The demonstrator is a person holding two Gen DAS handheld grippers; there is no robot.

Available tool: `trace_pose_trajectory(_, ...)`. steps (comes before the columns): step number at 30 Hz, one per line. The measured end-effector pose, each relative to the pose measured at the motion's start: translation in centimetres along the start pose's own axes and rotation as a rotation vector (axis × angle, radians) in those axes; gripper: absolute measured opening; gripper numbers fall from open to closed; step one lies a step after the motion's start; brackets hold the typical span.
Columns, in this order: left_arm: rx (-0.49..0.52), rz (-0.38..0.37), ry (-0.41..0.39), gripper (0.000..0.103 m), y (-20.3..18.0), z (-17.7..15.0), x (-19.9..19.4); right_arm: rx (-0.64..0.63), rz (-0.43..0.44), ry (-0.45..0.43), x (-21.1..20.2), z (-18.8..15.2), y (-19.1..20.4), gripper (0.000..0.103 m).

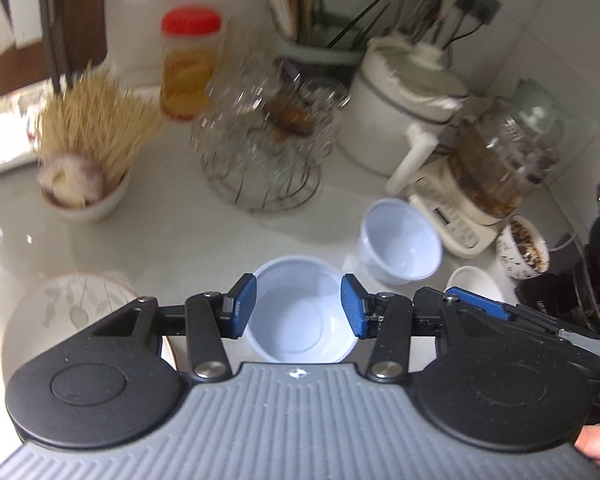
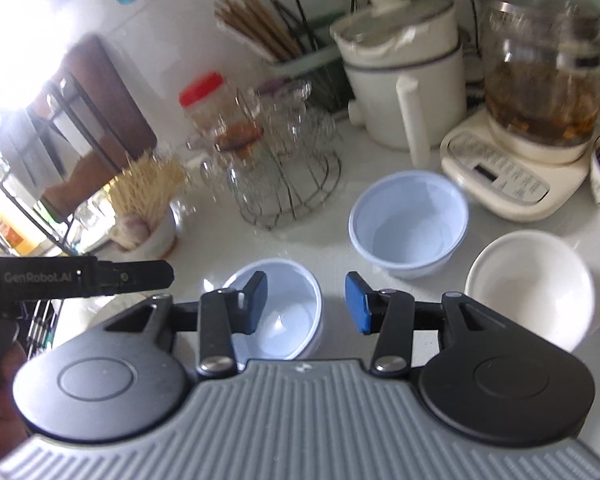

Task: Organize plates and bowls
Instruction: 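Lower the plastic bowl onto the counter and open both grippers, then move both grippers to the second plastic bowl beside the kettle base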

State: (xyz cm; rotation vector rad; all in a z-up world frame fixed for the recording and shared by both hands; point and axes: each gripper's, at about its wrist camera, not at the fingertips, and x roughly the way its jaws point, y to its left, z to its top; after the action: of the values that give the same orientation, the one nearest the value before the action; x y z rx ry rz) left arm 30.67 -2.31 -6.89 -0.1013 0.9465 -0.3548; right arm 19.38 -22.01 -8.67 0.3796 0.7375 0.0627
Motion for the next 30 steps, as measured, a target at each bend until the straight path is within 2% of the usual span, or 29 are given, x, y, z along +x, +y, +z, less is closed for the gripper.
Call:
trace_pose_trajectory(5,0.02,-0.046,-0.04,0.053,-0.7,0.6,-2.9,-0.016,-0.021,-0.058,-2.8,0.4,1.1,0.047)
trace_pose_trajectory(16,0.072,-0.111,-0.08,0.053,-0.8,-0.6,-8.0,-0.01,-0.082,-0.105,-7.3,-0.5,4.0,0.047)
trace_pose_trajectory(30,0.11,-0.192,-0.103,0.053,0.5,-3.4,-10.4,0.003,-0.156,-0.158,-10.4,-3.3,6.7,0.047)
